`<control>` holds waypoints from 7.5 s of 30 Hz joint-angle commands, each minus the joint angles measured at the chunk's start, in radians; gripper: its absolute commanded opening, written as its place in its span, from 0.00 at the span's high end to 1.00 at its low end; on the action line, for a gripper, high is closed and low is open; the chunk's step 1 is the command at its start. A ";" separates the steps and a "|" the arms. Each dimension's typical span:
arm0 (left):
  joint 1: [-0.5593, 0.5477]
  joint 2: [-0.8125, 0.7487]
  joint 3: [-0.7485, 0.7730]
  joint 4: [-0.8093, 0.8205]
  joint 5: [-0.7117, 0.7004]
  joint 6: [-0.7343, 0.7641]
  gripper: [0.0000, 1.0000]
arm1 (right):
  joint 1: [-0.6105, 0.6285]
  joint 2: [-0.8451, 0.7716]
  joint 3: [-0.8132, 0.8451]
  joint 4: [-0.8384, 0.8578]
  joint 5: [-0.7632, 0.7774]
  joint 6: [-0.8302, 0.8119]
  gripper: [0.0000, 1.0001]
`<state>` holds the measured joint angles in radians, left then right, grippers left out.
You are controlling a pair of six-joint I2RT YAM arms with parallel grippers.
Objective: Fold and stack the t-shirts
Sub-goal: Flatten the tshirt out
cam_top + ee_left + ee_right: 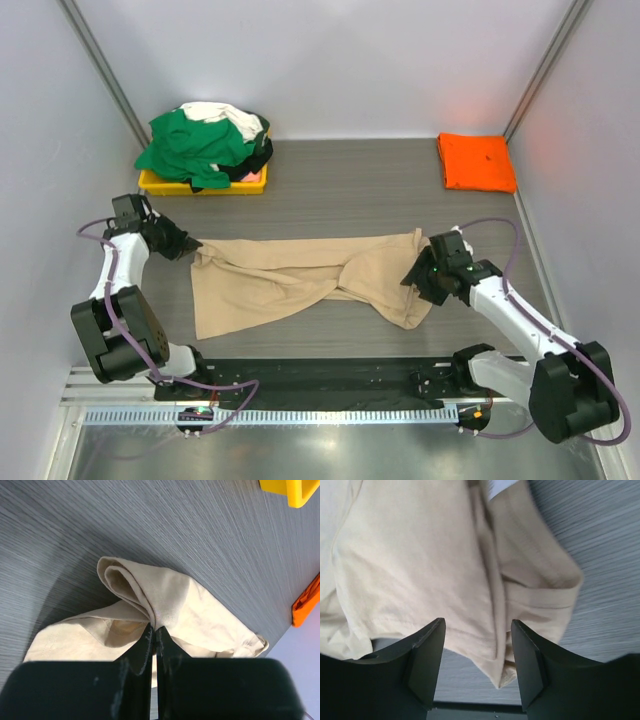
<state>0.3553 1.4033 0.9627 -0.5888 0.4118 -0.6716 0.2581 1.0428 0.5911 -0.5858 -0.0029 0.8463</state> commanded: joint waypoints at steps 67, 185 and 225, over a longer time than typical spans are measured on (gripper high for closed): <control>-0.003 -0.322 -0.103 -0.143 -0.001 0.125 1.00 | 0.190 -0.102 0.143 -0.166 0.018 -0.041 0.22; -0.018 -0.360 -0.136 -0.080 0.018 0.119 1.00 | 0.306 0.039 0.058 0.018 0.182 -0.082 0.26; -0.018 -0.421 -0.108 -0.121 -0.001 0.099 1.00 | 0.308 -0.168 0.226 -0.055 0.181 -0.098 0.99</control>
<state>0.3412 1.0233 0.8276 -0.7029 0.4107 -0.5682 0.5655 0.9390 0.6651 -0.5724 0.1383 0.7620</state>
